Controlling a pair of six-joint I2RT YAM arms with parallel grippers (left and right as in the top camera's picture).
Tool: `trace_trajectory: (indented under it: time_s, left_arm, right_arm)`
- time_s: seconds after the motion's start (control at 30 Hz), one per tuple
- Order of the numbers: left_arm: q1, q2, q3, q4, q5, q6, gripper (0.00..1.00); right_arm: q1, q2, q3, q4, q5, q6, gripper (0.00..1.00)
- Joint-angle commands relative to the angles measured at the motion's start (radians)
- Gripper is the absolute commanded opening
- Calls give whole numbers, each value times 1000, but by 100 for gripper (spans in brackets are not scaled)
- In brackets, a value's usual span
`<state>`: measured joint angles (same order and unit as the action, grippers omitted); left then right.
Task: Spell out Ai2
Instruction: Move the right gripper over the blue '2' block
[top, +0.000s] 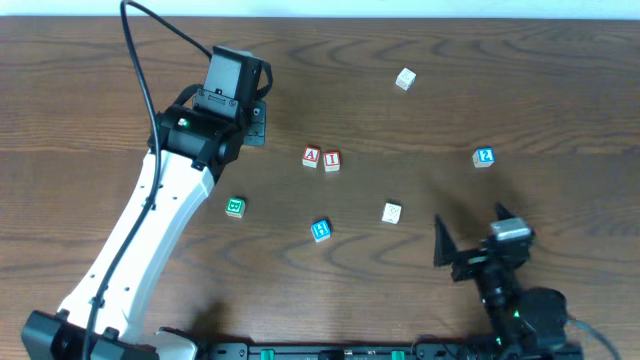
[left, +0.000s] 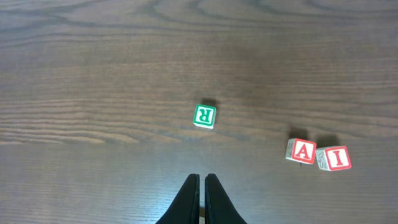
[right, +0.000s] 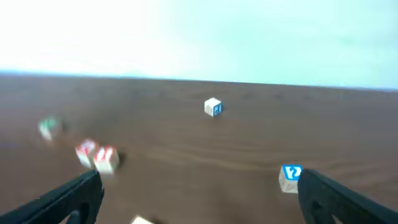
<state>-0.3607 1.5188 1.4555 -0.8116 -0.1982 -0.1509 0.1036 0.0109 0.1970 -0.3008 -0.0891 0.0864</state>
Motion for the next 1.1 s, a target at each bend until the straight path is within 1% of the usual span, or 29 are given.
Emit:
trace_trajectory:
  time_s: [0.0,0.13,0.23,0.33,0.43,0.53,0.63,0.73,0.8,0.9,0.93,0.97,1.0,1.07]
  left_arm:
    - [3,5,-3,-4,8,26,6]
    - [3,5,-3,-2,8,40,6]
    - [3,5,-3,2,8,40,6]
    - [3,5,-3,4,8,43,6]
    - [3,5,-3,5,8,43,6]
    - [3,5,-3,5,8,43,6]
    - [3,5,-3,5,8,48,6]
    - [3,5,-3,4,8,47,6]
    - [3,5,-3,4,8,48,6]
    - [8,5,-3,4,8,48,6]
    - [10,5,-3,3,8,48,6]
    - [15,5,-3,3,8,47,6]
    - [20,5,-3,4,8,47,6]
    - [35,5,-3,4,8,47,6]
  right_arm:
    - [-7,-5,-2,16,116,232,99]
    - [-7,-5,-2,78,269,280,99]
    - [-7,9,-2,102,380,279,99]
    - [-8,80,-2,130,396,280,99]
    - [-9,213,8,188,373,280,99]
    - [-13,384,54,251,361,284,99]
    - [-29,581,161,259,356,278,99]
    - [-51,771,287,245,301,214,99]
    - [-67,907,387,212,251,157,99]
    - [-82,1054,507,136,211,72,99]
    - [-86,1105,550,101,201,25,94]
    - [-90,1151,591,66,201,-13,93]
    - [-93,1188,626,32,201,-36,98]
    - [-109,1270,701,-40,203,-59,99]
